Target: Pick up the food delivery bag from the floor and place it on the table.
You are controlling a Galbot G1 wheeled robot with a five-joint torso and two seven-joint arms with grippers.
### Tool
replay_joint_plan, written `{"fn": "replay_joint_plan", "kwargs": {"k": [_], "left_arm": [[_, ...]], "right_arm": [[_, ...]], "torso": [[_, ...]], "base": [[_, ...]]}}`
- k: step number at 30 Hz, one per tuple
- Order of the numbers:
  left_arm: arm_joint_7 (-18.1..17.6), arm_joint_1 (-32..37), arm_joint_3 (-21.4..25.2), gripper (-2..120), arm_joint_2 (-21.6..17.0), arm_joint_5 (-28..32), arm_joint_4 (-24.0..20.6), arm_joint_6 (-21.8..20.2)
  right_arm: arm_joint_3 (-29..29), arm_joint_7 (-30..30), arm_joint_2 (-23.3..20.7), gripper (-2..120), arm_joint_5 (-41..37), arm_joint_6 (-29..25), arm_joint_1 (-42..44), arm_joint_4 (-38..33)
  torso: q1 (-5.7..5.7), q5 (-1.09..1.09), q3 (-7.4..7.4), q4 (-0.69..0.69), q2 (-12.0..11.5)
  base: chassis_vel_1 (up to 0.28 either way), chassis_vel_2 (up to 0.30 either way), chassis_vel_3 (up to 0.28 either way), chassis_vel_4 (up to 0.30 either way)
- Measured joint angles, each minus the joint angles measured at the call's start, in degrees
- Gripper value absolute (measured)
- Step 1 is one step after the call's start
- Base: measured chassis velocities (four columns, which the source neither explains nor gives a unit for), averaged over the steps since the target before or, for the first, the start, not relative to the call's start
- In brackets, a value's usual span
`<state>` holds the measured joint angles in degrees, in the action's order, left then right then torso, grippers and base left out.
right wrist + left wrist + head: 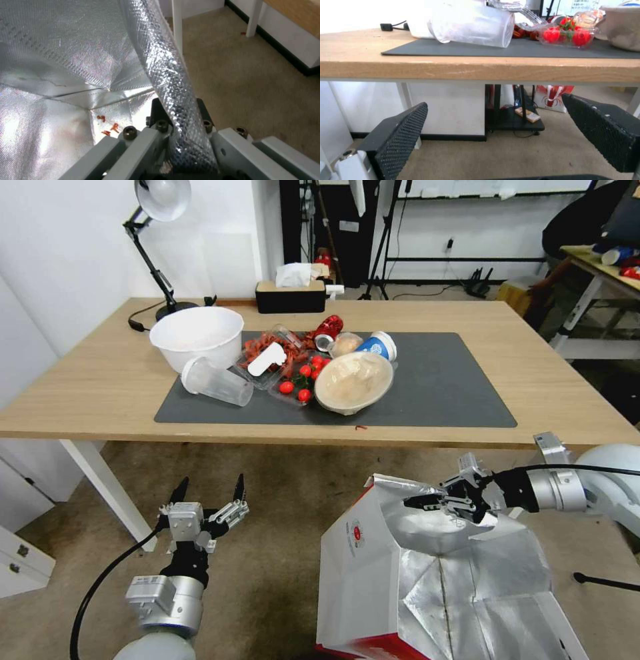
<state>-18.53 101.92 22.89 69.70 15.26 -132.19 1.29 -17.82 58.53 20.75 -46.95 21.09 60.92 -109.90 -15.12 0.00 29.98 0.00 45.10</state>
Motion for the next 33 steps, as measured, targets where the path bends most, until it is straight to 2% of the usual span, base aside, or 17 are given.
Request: {"fn": "replay_joint_plan", "kwargs": {"k": [9, 11, 33], "left_arm": [[0.0, 0.0, 0.1, 100, -0.1, 0.2, -0.2, 0.2], [0.0, 0.0, 0.1, 100, -0.1, 0.2, -0.3, 0.2], [0.1, 0.1, 0.1, 100, -0.1, 0.0, -0.4, 0.3]], "right_arm": [[-0.2, -0.1, 0.0, 0, 0.0, 0.0, 0.1, -0.3], [-0.3, -0.2, -0.2, 0, 0.2, 0.0, 0.1, -0.5], [-0.6, -0.2, -0.6, 0, 0.5, 0.1, 0.3, -0.8]], "torso": [[-1.03, 0.0, 1.38, 0.0, 2.4], [-1.65, 0.0, 2.16, 0.0, 3.8], [-4.08, 0.0, 5.51, 0.0, 9.6]], "base": [[0.0, 0.0, 0.0, 0.0], [0.0, 0.0, 0.0, 0.0], [0.0, 0.0, 0.0, 0.0]]}}
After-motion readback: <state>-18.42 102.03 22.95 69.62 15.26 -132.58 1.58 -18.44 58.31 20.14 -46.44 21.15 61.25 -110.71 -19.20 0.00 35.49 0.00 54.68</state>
